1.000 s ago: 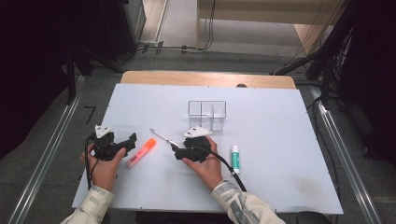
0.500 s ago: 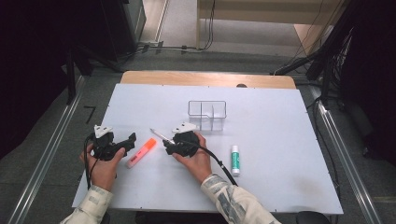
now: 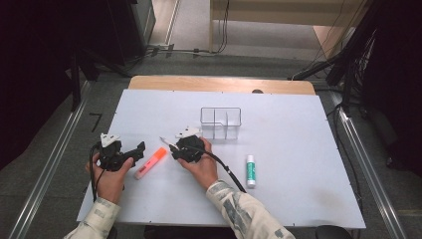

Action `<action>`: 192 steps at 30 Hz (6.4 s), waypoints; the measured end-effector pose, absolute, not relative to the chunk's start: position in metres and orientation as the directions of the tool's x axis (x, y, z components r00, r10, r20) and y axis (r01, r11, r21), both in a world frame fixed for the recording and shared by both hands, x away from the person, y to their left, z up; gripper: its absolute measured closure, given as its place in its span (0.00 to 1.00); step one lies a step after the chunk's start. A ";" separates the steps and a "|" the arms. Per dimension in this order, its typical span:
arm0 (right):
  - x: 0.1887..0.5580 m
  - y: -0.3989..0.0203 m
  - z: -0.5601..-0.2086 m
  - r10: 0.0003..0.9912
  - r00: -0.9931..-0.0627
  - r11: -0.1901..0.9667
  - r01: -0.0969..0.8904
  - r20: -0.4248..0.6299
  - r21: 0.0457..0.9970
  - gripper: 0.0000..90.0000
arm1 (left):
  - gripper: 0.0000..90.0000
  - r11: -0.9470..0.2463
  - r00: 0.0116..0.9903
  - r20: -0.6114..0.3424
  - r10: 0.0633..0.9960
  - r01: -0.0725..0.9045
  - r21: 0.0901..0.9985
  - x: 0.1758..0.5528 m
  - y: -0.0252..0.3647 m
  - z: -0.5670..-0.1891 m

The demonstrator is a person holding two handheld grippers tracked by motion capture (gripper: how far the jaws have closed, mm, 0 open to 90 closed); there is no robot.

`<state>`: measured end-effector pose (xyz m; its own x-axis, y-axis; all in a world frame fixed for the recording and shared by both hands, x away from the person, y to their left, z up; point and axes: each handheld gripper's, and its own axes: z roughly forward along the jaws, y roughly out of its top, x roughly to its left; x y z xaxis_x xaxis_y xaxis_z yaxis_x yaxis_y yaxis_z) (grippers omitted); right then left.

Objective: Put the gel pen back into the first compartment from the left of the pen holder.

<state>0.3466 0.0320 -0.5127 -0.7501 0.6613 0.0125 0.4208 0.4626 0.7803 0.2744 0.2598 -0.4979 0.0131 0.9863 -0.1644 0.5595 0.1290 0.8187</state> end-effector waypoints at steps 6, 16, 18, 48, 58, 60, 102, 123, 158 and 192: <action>0.352 0.041 -0.513 0.659 -0.752 0.485 0.421 -0.004 0.767 0.62 | 0.16 0.129 0.016 -0.166 0.986 0.559 0.819 0.274 0.260 -0.498; 0.363 0.054 -0.515 0.646 -0.763 0.517 0.412 -0.027 0.750 0.65 | 0.16 0.134 0.016 -0.172 0.985 0.556 0.821 0.274 0.262 -0.497; 0.363 0.056 -0.515 0.648 -0.761 0.518 0.420 -0.022 0.745 0.65 | 0.16 0.136 0.015 -0.173 0.985 0.553 0.822 0.274 0.262 -0.497; 0.370 0.064 -0.516 0.613 -0.789 0.546 0.392 -0.034 0.740 0.87 | 0.16 0.133 0.018 -0.171 0.985 0.556 0.821 0.274 0.262 -0.497; 0.370 0.062 -0.514 0.609 -0.792 0.555 0.397 -0.032 0.731 0.88 | 0.16 0.138 0.015 -0.176 0.984 0.555 0.821 0.275 0.263 -0.497; 0.371 0.060 -0.513 0.612 -0.791 0.548 0.400 -0.026 0.734 0.88 | 0.16 0.138 0.017 -0.177 0.984 0.555 0.821 0.275 0.263 -0.497; 0.365 0.007 -0.443 0.655 -0.753 0.381 0.404 0.065 0.832 0.88 | 0.16 0.136 0.019 -0.177 0.984 0.559 0.818 0.275 0.261 -0.498; 0.375 -0.013 -0.419 0.686 -0.723 0.322 0.406 0.085 0.855 0.88 | 0.16 0.135 0.021 -0.177 0.984 0.561 0.817 0.275 0.261 -0.498; 0.427 -0.029 -0.403 0.759 -0.642 0.255 0.448 0.110 0.857 0.88 | 0.16 0.139 0.019 -0.179 0.984 0.558 0.818 0.275 0.262 -0.498; 0.457 -0.021 -0.397 0.778 -0.611 0.225 0.488 0.147 0.843 0.87 | 0.16 0.136 0.025 -0.181 0.983 0.559 0.818 0.275 0.263 -0.498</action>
